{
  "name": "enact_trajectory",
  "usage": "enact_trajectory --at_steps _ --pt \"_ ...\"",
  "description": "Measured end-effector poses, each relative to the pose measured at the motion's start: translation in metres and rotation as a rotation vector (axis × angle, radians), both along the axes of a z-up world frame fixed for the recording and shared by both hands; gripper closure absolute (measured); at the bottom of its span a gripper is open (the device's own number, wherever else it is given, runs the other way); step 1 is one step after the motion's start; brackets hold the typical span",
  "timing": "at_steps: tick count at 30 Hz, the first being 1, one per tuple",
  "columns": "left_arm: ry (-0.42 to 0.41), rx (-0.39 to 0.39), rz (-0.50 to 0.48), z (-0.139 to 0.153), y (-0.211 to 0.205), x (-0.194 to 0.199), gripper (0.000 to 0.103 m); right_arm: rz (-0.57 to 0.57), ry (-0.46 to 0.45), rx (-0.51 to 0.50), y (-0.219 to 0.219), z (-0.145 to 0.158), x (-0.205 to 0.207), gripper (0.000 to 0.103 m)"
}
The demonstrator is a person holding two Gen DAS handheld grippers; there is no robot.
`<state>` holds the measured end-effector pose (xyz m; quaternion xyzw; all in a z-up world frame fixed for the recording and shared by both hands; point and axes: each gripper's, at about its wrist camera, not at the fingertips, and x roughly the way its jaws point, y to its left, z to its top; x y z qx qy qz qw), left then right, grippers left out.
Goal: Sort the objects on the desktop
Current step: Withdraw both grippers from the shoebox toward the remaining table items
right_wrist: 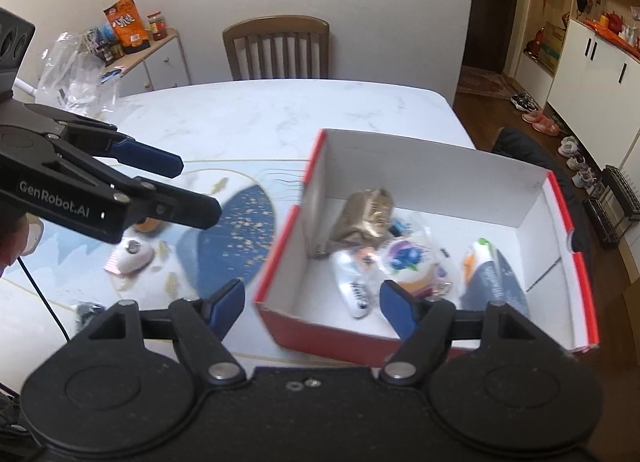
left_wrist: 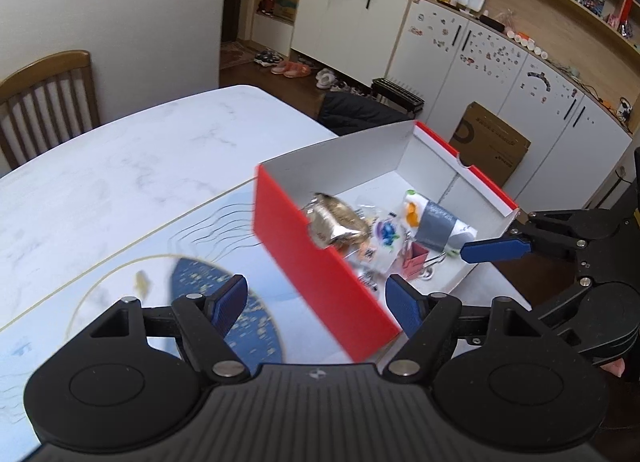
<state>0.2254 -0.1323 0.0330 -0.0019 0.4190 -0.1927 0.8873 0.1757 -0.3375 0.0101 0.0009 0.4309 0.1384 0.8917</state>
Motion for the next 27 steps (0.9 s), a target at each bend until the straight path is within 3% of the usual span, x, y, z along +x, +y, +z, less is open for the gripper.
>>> enact_trajectory --at_steps 17,20,22,27 --pt "-0.004 0.018 -0.004 -0.012 0.096 -0.065 0.019 0.014 -0.002 0.002 0.092 0.0 -0.015 0.022" --pt "0.003 0.013 -0.002 -0.019 0.109 -0.076 0.014 0.01 -0.001 -0.001 0.106 -0.003 -0.015 0.022" --pt "0.005 0.018 0.003 -0.024 0.117 -0.083 0.003 0.008 -0.001 -0.005 0.115 -0.005 -0.014 0.022" --pt "0.019 0.021 -0.008 -0.041 0.132 -0.098 0.001 0.018 0.01 -0.019 0.137 -0.013 -0.006 0.022"
